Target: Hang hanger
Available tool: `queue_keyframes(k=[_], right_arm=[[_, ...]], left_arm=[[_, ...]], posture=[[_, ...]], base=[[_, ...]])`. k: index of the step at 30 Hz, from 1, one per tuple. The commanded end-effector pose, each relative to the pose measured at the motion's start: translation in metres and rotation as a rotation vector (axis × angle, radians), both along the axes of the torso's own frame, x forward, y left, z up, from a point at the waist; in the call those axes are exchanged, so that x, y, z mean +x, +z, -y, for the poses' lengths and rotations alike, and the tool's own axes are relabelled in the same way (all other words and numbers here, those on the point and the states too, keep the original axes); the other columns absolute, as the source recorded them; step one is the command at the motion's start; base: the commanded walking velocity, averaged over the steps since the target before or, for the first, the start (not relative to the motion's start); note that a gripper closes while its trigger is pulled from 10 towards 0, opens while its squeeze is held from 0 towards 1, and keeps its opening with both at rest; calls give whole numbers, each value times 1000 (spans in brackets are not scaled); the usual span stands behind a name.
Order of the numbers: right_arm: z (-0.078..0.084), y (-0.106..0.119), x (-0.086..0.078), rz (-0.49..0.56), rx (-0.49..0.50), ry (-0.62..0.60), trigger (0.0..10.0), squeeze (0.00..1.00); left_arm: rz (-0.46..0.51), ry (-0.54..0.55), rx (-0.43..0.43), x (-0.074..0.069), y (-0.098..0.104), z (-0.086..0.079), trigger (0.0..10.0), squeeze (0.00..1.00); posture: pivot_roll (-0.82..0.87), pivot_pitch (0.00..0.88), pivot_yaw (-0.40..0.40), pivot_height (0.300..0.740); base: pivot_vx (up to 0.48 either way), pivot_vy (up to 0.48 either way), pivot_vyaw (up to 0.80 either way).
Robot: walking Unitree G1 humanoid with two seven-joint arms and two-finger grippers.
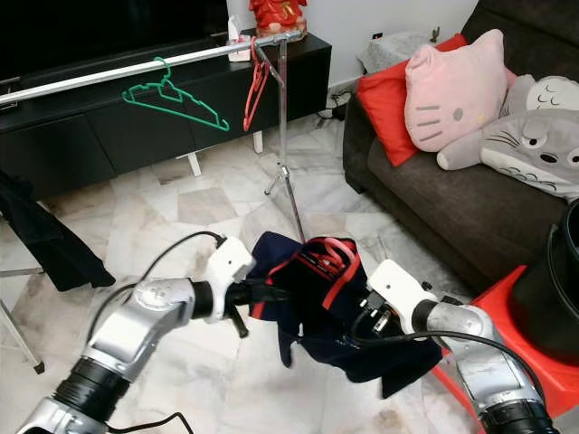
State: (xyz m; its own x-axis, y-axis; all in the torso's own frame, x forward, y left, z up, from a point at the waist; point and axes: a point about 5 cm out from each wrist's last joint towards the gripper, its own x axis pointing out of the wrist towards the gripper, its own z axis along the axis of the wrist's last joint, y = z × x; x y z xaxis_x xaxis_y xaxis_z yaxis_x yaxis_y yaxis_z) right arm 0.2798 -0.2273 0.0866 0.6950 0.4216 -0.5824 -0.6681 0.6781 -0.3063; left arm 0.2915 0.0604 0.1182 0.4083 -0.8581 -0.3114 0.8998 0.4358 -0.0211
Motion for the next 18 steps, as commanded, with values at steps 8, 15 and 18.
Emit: queue_keyframes(k=[8,15,18], right_arm=[[-18,21,6,56,72,55,10000,0],[-29,26,9,72,96,76,10000,0],[-32,27,10,75,107,78,10000,0]], left_arm=[[19,-91,-2,-16,1,21,10000,0],[33,-221,104,-28,-11,18,10000,729],[38,-231,106,-28,-11,19,10000,1000]], posture=[[-161,0,33,740],[-153,5,31,740],[-149,6,32,740]], base=[[0,0,0],[0,0,0],[0,0,0]])
